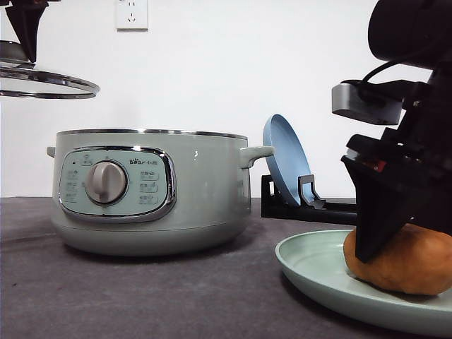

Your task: Transfer potato from steamer to green plate

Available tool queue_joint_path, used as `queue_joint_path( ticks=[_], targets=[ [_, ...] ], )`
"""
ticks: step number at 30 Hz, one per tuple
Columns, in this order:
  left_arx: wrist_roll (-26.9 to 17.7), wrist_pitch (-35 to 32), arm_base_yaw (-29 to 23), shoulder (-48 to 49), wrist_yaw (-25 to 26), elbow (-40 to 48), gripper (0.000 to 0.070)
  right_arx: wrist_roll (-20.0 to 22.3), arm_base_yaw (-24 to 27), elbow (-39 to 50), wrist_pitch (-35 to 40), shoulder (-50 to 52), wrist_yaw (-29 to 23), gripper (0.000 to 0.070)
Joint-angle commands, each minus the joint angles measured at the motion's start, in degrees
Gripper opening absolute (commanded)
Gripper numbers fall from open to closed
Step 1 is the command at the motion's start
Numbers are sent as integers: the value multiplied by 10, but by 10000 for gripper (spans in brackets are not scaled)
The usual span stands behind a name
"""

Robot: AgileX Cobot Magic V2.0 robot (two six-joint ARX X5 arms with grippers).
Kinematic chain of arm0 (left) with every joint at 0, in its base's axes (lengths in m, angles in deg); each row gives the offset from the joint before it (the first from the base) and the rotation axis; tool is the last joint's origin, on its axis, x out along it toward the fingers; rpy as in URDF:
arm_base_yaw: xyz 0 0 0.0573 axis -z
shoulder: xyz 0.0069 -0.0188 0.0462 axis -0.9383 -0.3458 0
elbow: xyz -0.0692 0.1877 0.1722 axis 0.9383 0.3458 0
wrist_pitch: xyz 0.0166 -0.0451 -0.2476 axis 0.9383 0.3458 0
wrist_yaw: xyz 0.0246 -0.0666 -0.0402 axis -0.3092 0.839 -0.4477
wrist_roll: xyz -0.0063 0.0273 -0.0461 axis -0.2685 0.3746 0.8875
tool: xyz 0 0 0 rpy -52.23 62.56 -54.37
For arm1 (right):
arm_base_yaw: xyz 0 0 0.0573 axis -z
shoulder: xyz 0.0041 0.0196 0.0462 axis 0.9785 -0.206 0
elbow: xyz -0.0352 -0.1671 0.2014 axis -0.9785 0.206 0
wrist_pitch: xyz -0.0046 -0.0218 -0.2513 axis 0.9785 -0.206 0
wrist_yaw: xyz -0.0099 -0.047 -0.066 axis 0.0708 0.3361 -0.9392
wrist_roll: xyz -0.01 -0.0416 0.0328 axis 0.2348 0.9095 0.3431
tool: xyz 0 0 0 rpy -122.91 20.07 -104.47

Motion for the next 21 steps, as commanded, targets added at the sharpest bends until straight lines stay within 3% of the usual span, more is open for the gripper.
queue_joint_path(
  ticks=[1,3,9,21],
  targets=[
    [3,-14,1,8,-1,-25,15,-3,0,-28,-15,15,-7,603],
    [3,-14,1,8,-1,-25,15,-2,1,-52,-53,38,-9,643],
    [3,-14,1,8,-1,-25,15,6,1,-139,-157,126,-10,643],
    [5,-4,15,8,15,-25,15,-17,1,-286,-295,310,-52,653]
  ],
)
